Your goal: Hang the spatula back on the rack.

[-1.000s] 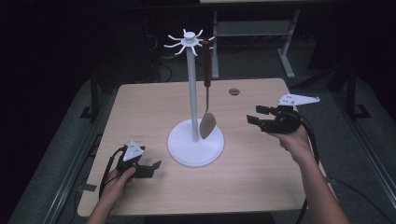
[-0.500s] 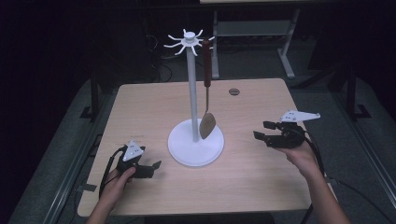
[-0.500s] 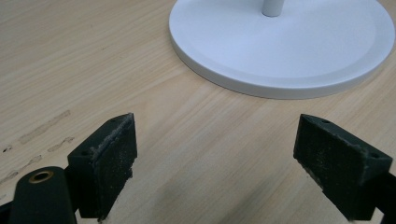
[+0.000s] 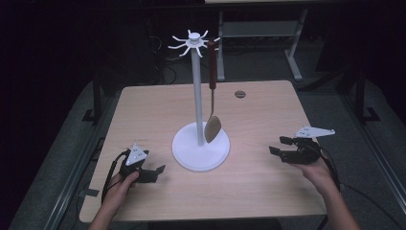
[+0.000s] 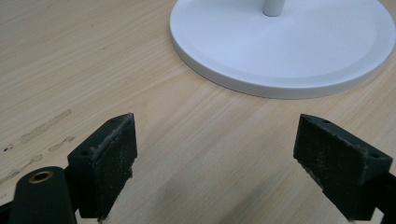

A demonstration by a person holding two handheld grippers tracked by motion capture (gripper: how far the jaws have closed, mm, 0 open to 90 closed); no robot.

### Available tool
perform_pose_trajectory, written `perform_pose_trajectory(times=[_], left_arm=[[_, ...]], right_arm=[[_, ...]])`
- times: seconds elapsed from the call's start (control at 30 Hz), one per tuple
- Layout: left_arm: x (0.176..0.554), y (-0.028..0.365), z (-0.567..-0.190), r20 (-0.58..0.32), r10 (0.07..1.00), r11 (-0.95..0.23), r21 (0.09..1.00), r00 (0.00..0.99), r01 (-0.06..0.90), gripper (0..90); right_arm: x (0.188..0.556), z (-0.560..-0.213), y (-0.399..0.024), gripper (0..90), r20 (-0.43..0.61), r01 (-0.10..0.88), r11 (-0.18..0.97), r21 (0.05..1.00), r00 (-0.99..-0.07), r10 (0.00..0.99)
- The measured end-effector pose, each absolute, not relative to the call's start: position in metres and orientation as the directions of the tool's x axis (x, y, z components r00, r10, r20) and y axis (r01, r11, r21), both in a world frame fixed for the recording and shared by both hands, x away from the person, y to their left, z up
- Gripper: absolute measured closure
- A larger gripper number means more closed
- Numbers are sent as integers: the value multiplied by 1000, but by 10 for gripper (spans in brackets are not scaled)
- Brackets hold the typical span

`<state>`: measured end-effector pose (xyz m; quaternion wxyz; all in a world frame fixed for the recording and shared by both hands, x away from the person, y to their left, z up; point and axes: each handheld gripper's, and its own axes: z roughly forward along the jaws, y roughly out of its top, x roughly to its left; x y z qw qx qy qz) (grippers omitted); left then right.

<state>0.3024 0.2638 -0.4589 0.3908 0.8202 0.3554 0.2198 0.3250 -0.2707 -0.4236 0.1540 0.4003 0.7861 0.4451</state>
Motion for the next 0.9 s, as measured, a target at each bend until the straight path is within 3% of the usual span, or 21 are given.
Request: perform_pose_trajectory(times=[0.9], left_arm=[[303,264,-460,81,756,-440,797,649,413,128]], right_arm=[[321,-445,-289,340,80,552,301,777,-561,824]])
